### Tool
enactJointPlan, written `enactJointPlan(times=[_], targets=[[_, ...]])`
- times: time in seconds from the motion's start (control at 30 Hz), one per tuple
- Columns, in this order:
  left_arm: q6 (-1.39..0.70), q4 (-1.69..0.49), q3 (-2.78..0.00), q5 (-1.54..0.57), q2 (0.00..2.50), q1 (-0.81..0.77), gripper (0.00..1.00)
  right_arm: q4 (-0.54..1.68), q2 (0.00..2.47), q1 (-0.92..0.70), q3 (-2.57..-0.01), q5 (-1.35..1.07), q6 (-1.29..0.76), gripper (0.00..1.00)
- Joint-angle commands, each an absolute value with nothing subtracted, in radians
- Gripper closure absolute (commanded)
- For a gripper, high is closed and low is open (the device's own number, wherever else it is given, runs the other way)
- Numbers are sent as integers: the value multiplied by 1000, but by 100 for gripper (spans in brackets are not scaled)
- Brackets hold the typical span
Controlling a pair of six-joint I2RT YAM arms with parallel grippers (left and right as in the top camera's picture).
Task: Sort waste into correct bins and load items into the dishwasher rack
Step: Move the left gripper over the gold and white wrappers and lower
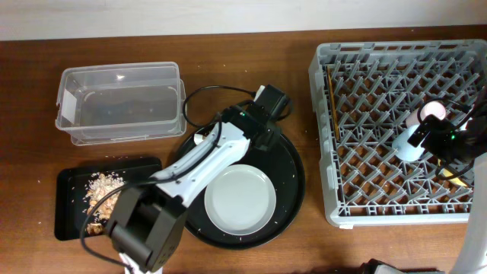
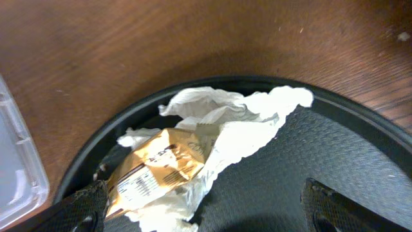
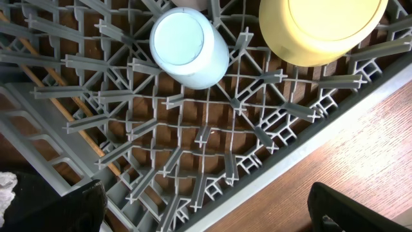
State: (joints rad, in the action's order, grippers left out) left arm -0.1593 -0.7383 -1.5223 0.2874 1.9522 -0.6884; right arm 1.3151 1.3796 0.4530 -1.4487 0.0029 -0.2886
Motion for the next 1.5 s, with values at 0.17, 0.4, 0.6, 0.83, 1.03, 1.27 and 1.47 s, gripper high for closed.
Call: enactJointPlan(times=[0.17,0.4,0.6,0.83,1.03,1.27,1.47], targets=[[-95,-669,-1534,335,2001,-673,5,1316,1383,459,-1445,5,-297,2],[-96,-683,-1533,356,2059,-651,9,1316,1383,459,-1445,5,-297,2],[-95,-681,-1533,356,2072,-651,11,1316,1383,459,-1445,5,-297,2],[-95,-682,-1533,356,2109,-651,30,1316,1383,459,-1445,5,-297,2],[-95,-682,-1533,356,2111,-651,63,1316,1383,459,-1445,5,-297,1],[-96,-692,-1536,361,2109,-651,87,1316,1383,459,-1445,5,-297,2],[-96,-712,-1542,364,2109,-651,99,1316,1383,459,-1445,5,-297,1]])
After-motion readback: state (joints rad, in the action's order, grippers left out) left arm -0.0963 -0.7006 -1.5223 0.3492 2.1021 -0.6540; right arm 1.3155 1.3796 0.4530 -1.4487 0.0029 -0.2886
